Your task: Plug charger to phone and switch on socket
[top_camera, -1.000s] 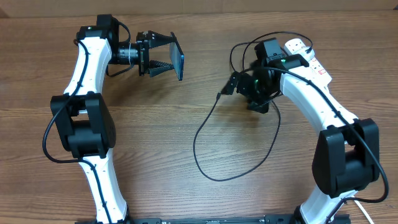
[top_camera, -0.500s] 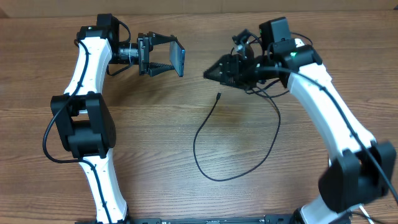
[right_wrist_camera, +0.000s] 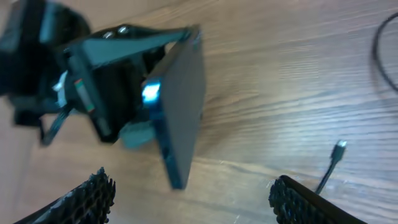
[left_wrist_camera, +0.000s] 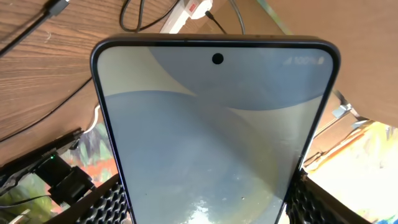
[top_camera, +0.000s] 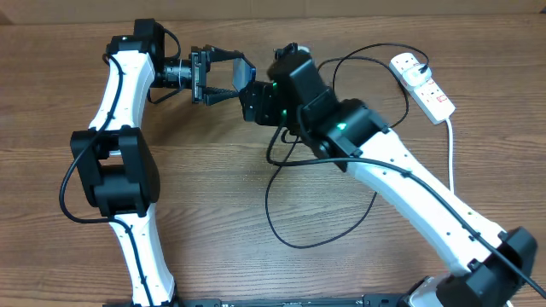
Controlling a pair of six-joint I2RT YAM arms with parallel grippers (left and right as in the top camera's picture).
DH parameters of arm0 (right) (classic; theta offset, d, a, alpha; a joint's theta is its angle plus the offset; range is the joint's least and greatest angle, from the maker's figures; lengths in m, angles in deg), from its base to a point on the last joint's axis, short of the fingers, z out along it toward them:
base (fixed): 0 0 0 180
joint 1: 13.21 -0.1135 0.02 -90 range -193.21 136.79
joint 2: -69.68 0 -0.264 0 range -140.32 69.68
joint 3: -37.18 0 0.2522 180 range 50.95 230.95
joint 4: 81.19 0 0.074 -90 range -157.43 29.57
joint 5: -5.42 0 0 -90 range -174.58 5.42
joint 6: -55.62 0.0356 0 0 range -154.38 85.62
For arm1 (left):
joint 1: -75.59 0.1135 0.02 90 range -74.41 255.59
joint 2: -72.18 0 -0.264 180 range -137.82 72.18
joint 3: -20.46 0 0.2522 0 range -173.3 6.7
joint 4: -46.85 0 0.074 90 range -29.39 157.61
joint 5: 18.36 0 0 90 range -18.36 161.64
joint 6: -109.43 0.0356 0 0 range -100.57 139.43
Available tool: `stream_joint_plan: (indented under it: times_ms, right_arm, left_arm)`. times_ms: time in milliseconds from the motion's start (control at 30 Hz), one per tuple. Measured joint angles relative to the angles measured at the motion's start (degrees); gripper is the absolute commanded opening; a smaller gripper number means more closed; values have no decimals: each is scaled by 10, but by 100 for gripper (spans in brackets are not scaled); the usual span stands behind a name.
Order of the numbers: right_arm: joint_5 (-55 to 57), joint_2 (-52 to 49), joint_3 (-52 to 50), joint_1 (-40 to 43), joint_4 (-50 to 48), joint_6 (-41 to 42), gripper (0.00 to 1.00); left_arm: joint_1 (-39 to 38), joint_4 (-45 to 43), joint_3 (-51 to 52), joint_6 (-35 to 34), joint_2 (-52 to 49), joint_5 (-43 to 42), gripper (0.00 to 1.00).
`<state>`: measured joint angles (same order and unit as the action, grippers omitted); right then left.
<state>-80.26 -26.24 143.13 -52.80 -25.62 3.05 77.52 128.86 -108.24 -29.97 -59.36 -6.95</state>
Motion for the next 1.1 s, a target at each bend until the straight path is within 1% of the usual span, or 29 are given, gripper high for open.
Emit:
stream_joint_plan:
  times_ms: [100,233,300,367,400,467,567,633,800,1000,1033,1067,1100]
  right_arm:
    - [38,-18,0,-2,-13,16,75]
    - [56,-36,0,-2,-36,20,72]
    - [64,-40,0,-2,-43,20,66]
    - [69,-40,0,-2,-49,19,64]
    - [72,-40,0,-2,-52,15,60]
    - [82,-40,0,-2,-51,7,55]
    - [90,-40,0,-2,-50,1,53]
    - [94,-40,0,-2,-50,-1,50]
    - [96,-43,0,-2,-49,-2,48]
    - [94,-60,0,-2,-50,-11,42]
    - [95,-61,0,-2,-50,-13,40]
    - [94,-61,0,-2,-50,-16,34]
    - [94,-61,0,-2,-52,-19,34]
  left_arm:
    - [-12,0,0,0,0,0,57]
    - [-24,0,0,0,0,0,57]
    - [-29,0,0,0,0,1,56]
    - [-33,0,0,0,0,3,56]
    - [-35,0,0,0,0,8,56]
    - [-35,0,0,0,0,13,56]
    - [-35,0,0,0,0,15,56]
    - [-34,0,0,0,0,16,56]
    - [-34,0,0,0,0,16,56]
    - [-34,0,0,0,0,19,56]
    - [-34,0,0,0,0,19,56]
    - [-34,0,0,0,0,20,56]
    - [-34,0,0,0,0,20,56]
